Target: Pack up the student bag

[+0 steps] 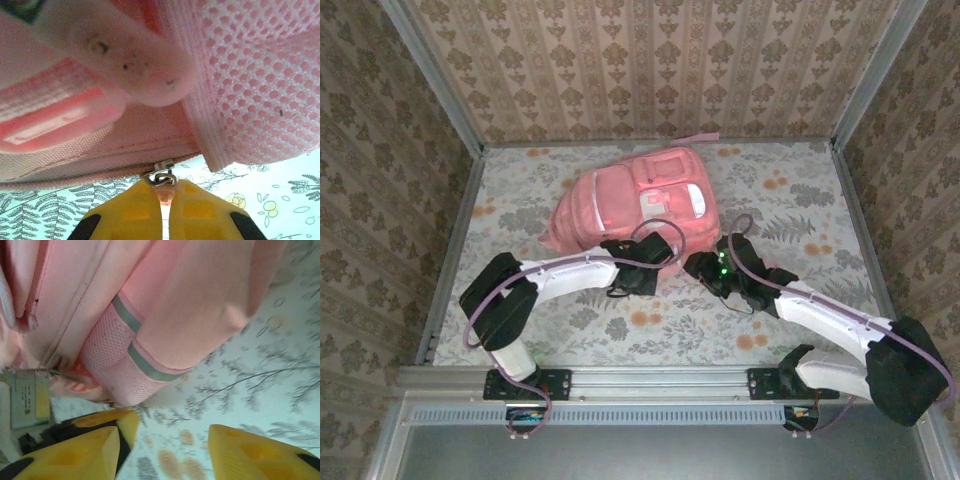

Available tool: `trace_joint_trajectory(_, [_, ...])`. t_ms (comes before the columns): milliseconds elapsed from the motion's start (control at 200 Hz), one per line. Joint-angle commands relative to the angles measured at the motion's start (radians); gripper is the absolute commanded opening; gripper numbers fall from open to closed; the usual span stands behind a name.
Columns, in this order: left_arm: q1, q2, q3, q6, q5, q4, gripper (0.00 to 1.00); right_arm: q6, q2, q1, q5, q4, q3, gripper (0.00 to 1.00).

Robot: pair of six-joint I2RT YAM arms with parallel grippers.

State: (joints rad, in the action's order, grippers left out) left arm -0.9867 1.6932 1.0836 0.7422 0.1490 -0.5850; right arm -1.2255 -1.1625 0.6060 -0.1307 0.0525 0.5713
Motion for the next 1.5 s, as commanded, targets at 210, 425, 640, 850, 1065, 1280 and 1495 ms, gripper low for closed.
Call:
trace_joint_trajectory(210, [0.006, -0.044, -0.007, -0.047, -0.015, 0.036, 0.0, -0.329, -0.28, 0.038, 0.028, -0.369, 0.006, 0.61])
trace_joint_trajectory(425, [0.004, -0.061, -0.017, -0.05, -0.003, 0.037, 0.0, -0.387, -0.431, 0.044, 0.094, -0.554, 0.016, 0.56])
trace_joint_trajectory(640, [0.013, -0.068, -0.034, -0.051, 0.006, 0.018, 0.0, -0.337, -0.453, 0.055, 0.247, -0.617, -0.002, 0.03])
trace_joint_trajectory(850, [0.05, -0.12, -0.076, -0.054, 0.019, -0.002, 0.0, -0.305, -0.426, 0.038, 0.27, -0.596, -0.029, 0.0])
trace_joint_trajectory(1065, [0.094, -0.189, -0.136, -0.06, 0.026, -0.014, 0.0, -0.286, -0.388, 0.008, 0.278, -0.566, -0.059, 0.0])
trace_joint_trajectory(1280, [0.108, -0.216, -0.159, -0.093, -0.024, 0.013, 0.0, -0.267, -0.392, -0.011, 0.233, -0.567, -0.056, 0.0])
trace_joint_trajectory(1495, [-0.008, -0.127, -0.044, -0.105, -0.016, 0.025, 0.41, -0.269, -0.417, -0.008, 0.174, -0.614, -0.045, 0.0])
